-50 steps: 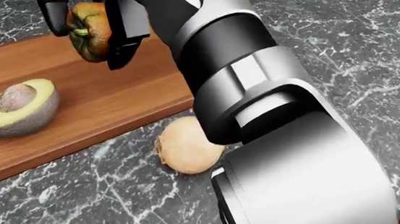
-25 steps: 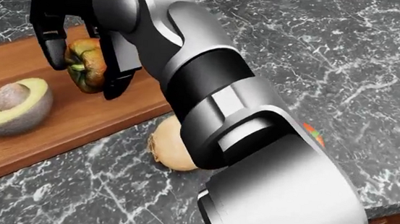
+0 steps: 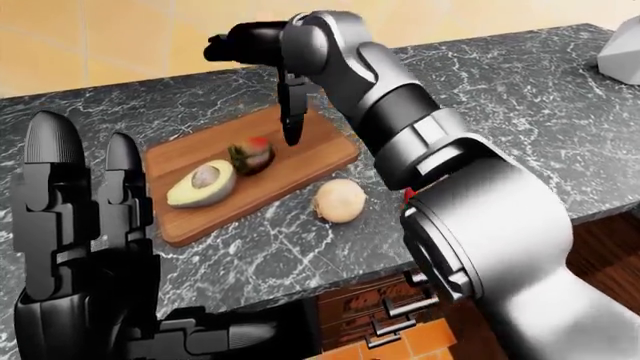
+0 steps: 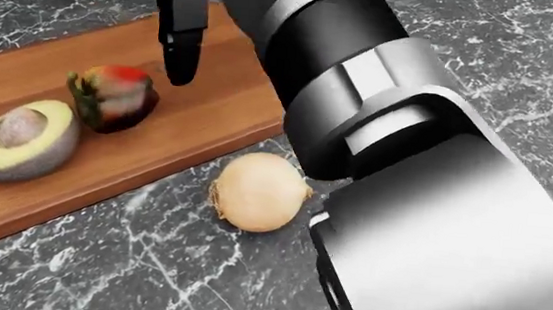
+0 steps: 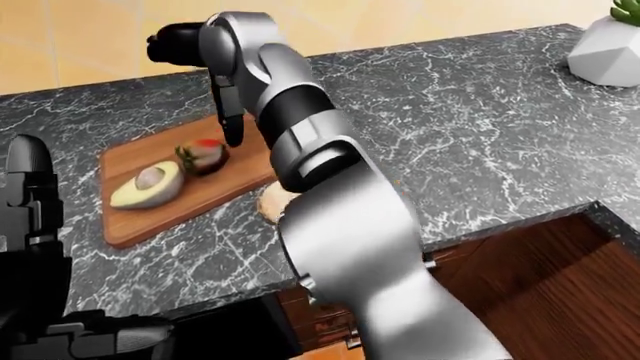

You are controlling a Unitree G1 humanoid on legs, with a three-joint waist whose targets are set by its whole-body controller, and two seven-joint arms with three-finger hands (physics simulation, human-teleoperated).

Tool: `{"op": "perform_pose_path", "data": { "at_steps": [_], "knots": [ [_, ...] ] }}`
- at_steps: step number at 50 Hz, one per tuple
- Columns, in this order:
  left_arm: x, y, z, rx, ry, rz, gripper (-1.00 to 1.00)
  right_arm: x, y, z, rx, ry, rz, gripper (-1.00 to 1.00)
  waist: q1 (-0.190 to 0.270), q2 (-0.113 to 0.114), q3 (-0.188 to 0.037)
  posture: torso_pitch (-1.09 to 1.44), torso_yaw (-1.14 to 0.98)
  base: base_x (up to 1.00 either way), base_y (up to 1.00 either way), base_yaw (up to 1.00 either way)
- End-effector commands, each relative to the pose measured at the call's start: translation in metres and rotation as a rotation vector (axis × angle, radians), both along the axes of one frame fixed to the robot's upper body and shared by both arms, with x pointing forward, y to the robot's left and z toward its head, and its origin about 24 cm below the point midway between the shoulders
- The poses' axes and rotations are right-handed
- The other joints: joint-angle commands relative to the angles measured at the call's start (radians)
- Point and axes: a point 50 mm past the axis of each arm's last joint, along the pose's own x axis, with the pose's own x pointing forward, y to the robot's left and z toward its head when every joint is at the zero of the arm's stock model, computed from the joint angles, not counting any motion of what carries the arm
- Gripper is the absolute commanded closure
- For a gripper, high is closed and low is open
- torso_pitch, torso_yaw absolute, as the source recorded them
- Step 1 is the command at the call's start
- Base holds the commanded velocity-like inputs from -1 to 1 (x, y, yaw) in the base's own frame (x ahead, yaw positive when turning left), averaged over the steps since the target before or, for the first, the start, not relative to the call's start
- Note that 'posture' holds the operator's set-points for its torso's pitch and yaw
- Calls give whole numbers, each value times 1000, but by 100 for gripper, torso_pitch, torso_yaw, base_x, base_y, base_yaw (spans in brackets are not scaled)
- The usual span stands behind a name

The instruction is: Place the avocado, onion, tomato and bell pepper on the cutting board.

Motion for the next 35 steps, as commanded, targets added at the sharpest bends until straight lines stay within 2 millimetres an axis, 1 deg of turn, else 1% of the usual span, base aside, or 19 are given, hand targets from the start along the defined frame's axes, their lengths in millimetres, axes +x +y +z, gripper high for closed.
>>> {"op": "perform_pose_path", "data": {
  "at_steps": [1, 2, 3, 5, 6, 7, 9, 10, 13, 17, 21, 24, 26, 27, 28, 32, 34, 35],
  "knots": [
    [-6, -2, 8, 12, -58, 2, -100, -8, -14, 53, 61, -148, -17, -79, -4, 8, -29, 0, 0, 0, 0, 0],
    [-6, -2, 8, 12, -58, 0, -100, -8, -24, 62, 60, -167, -40, -80, -2, 6, -27, 0, 0, 0, 0, 0],
    [-6, -2, 8, 13, -57, 1, -100, -7, -37, 72, 59, -184, -71, -79, -2, 4, -25, 0, 0, 0, 0, 0],
    [-6, -2, 8, 15, -57, 0, -100, -6, -62, 90, 51, -208, -132, -84, -1, 0, -22, 0, 0, 0, 0, 0],
    [-6, -3, 8, 15, -57, 0, -100, -6, -72, 96, 50, -221, -156, -80, 0, -2, -22, 0, 0, 0, 0, 0],
    [-6, -2, 8, 15, -57, 2, -100, -6, -84, 102, 39, -226, -181, -80, 1, -3, -21, 0, 0, 0, 0, 0],
    [-6, -2, 8, 15, -57, 1, -100, -6, -103, 107, 17, -216, -214, -84, 1, -6, -20, 0, 0, 0, 0, 0],
    [-6, -2, 8, 15, -57, 0, -100, -6, -111, 109, 1, -213, -226, -96, 0, -7, -20, 0, 0, 0, 0, 0],
    [-5, -3, 7, 17, -55, -1, -100, -5, -133, 104, -74, -188, -253, -100, -1, -9, -18, 0, 0, 0, 0, 0],
    [-6, -4, 7, 19, -56, -2, -100, -10, -151, 97, -86, -172, -263, -100, -4, -11, -17, 0, 0, 0, 0, 0],
    [-6, -3, 6, 19, -55, 0, -100, -23, -172, 83, -105, -154, -295, -100, -2, -14, -15, 0, 0, 0, 0, 0],
    [-6, -3, 7, 20, -57, 0, -100, -38, -180, 73, -114, -95, -296, -100, -1, -15, -15, 0, 0, 0, 0, 0],
    [-6, -4, 7, 21, -56, -1, -100, -50, -188, 62, -128, -63, -300, -100, -2, -15, -15, 0, 0, 0, 0, 0],
    [-6, -4, 7, 21, -56, 0, -100, -53, -189, 60, -127, -58, -301, -100, -2, -15, -15, 0, 0, 0, 0, 0],
    [-5, -3, 7, 19, -56, 1, -100, -62, -194, 52, -143, -50, -307, -100, -1, -16, -15, 0, 0, 0, 0, 0],
    [-5, -4, 6, 22, -55, -1, -100, -85, -203, 43, -148, -19, -316, -100, -3, -17, -17, 0, 0, 0, 0, 0],
    [-5, -4, 6, 23, -54, -1, -100, -100, -206, 31, -159, 22, -303, -100, -4, -17, -17, 0, 0, 0, 0, 0],
    [-5, -5, 5, 24, -53, -3, -100, -104, -206, 26, -164, 30, -304, -100, -3, -18, -17, 0, 0, 0, 0, 0]
  ]
}}
